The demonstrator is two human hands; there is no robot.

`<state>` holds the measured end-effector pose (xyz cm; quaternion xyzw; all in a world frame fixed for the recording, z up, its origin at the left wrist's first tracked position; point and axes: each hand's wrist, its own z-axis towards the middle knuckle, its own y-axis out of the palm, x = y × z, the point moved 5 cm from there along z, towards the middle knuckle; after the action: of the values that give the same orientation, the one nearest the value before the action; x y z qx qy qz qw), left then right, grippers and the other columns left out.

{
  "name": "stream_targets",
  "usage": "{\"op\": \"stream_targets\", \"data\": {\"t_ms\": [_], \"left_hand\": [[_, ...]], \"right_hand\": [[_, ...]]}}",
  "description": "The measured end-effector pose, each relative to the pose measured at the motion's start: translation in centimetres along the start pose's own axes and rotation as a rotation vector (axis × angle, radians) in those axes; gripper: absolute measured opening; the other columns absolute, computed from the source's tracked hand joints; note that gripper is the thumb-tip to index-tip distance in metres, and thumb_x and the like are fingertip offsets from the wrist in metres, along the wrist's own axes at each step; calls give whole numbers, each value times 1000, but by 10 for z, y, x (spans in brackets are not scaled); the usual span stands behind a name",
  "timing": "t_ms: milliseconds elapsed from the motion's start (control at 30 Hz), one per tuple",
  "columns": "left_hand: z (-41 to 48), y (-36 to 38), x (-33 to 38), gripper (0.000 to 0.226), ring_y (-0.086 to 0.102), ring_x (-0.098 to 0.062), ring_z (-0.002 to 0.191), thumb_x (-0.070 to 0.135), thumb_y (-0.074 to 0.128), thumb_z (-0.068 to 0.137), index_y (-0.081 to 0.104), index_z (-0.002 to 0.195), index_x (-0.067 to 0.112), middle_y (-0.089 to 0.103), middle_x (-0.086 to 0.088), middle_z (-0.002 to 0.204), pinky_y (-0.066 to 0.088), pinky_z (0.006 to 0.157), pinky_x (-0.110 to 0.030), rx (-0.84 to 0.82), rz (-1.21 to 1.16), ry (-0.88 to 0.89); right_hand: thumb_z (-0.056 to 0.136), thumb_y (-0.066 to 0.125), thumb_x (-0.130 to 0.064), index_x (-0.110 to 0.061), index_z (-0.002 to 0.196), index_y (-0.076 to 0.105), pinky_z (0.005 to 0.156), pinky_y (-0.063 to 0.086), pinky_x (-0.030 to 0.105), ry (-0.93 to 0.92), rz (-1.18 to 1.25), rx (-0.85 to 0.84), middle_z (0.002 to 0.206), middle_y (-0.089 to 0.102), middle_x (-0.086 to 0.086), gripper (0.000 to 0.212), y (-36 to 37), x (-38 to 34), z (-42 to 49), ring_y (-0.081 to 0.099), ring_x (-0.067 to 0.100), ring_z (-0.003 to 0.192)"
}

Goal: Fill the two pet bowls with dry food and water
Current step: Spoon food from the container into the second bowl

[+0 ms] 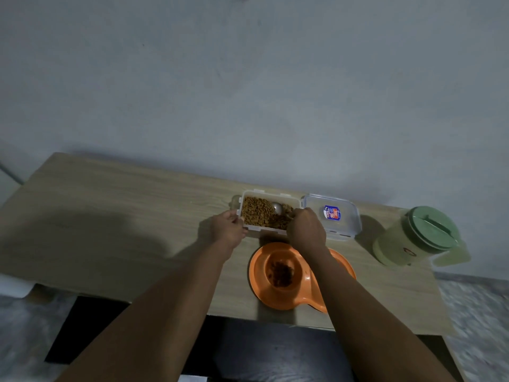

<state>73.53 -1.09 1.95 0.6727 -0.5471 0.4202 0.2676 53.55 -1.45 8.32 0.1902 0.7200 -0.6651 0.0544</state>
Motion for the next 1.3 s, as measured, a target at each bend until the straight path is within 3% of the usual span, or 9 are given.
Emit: {"op": "stream_targets", "data": {"t_ms": [267,467,633,767,900,1000,1067,1167,1300], "left_hand": [[-6,-2,4,45,74,-31,93,5,60,100,52,144,7,67,-19,127,62,84,-40,35,14,-4],[-9,-2,6,46,74,-31,94,4,59,100,52,144,7,64,-17,133,62,77,-34,48,17,-7],[-8,-3,4,46,74,-31,94,2,59,99,51,145,6,61,-15,138,62,81,-35,47,16,-7],[-5,-1,2,48,73,-31,93,1,59,99,49,146,6,59,-16,141,62,83,-37,36,-2,-5],[-2,1,2,47,71,-28,88,0,56,100,48,146,4,58,-17,142,61,75,-33,21,-13,1],[0,2,2,48,68,-26,78,-1,55,100,46,147,3,60,-22,138,57,64,-28,4,-31,1],[0,3,1,48,70,-32,86,-2,55,100,46,147,2,60,-23,137,57,66,-30,3,-40,-10],[3,3,-1,46,70,-30,77,-2,55,100,49,145,4,60,-21,137,57,66,-31,11,-31,-12],[5,5,-2,44,65,-22,66,-1,55,100,50,144,5,63,-23,132,56,61,-29,18,-14,-10]], "right_hand": [[92,58,-11,-12,104,75,76,60,38,0,199,-84,98,74,7,21,17,-8,-3,68,21,84],[93,59,-11,-9,102,77,81,60,39,56,353,-83,101,75,9,20,14,1,3,68,20,87],[94,60,-12,-5,104,76,80,59,37,80,438,-69,102,75,11,20,5,7,2,65,16,82],[94,63,-15,-5,106,76,87,58,42,77,503,-28,105,75,11,20,-9,11,-4,65,18,91],[93,64,-18,-7,99,77,80,59,37,70,541,-17,97,76,7,18,-24,23,-22,68,17,91],[91,64,-16,-10,90,79,74,56,34,71,535,-23,87,76,4,16,-29,38,-42,69,15,82],[89,65,-16,-12,85,79,65,52,28,61,480,-44,80,75,1,14,-27,49,-57,67,11,72],[87,67,-17,-13,94,79,62,45,15,70,379,-74,87,75,0,14,-18,69,-78,64,4,73],[88,63,-22,-25,99,77,80,55,32,8,201,-98,101,74,-4,18,-4,81,-101,68,13,90]]}}
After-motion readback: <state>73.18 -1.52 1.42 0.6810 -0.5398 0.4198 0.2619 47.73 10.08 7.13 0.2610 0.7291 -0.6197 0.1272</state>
